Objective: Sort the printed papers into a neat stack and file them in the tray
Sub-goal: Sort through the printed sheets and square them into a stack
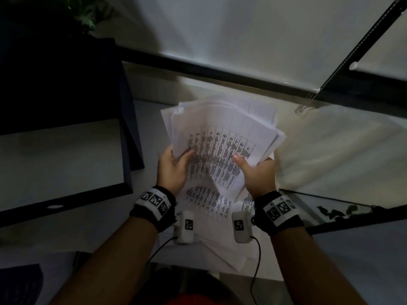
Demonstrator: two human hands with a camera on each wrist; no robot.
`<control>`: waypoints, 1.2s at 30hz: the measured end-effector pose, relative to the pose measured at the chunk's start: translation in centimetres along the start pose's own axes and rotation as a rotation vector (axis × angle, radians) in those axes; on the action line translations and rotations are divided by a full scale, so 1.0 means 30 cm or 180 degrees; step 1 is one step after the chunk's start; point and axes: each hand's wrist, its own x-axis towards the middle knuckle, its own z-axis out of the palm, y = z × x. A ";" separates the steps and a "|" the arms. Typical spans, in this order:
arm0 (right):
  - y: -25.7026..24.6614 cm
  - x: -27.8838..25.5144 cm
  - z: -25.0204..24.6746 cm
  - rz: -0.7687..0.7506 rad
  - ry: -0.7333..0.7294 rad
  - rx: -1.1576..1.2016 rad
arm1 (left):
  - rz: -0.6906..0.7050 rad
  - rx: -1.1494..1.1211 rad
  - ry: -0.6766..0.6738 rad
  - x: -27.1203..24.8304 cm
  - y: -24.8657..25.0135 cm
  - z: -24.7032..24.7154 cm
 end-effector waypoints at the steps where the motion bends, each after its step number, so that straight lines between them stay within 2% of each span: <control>1: -0.006 0.001 0.002 -0.0053 0.0076 0.0029 | 0.0043 -0.0093 0.0054 0.002 0.002 0.002; 6: -0.069 -0.027 -0.001 0.0036 -0.0098 0.0029 | -0.0051 0.0048 -0.0075 0.002 -0.030 -0.042; 9: -0.200 0.011 0.004 -0.0283 0.0372 0.0645 | -0.0079 0.0024 -0.0096 0.009 -0.035 -0.052; 13: -0.341 0.086 0.043 -0.0783 0.0711 0.0759 | -0.0156 0.0080 -0.0069 0.009 -0.033 -0.044; 15: -0.339 0.111 0.057 -0.0739 0.0872 0.0595 | -0.0210 0.0064 -0.0058 0.009 -0.037 -0.043; 19: -0.260 0.110 0.030 -0.0392 0.0999 0.0878 | -0.0152 0.0068 -0.0104 0.008 -0.028 -0.036; 24: -0.128 0.065 -0.010 -0.0080 0.0068 0.1032 | -0.0096 0.0098 -0.0100 0.023 -0.025 -0.040; 28: -0.090 0.064 -0.013 -0.0248 0.0006 0.0591 | -0.0014 -0.0078 -0.0006 0.042 -0.005 -0.042; 33: -0.040 0.041 -0.025 0.0001 -0.0589 0.0302 | -0.0066 0.0055 -0.0220 0.033 -0.013 -0.043; 36: -0.029 0.041 -0.011 0.0079 -0.0366 0.0484 | -0.0073 -0.0092 -0.0175 0.027 -0.018 -0.030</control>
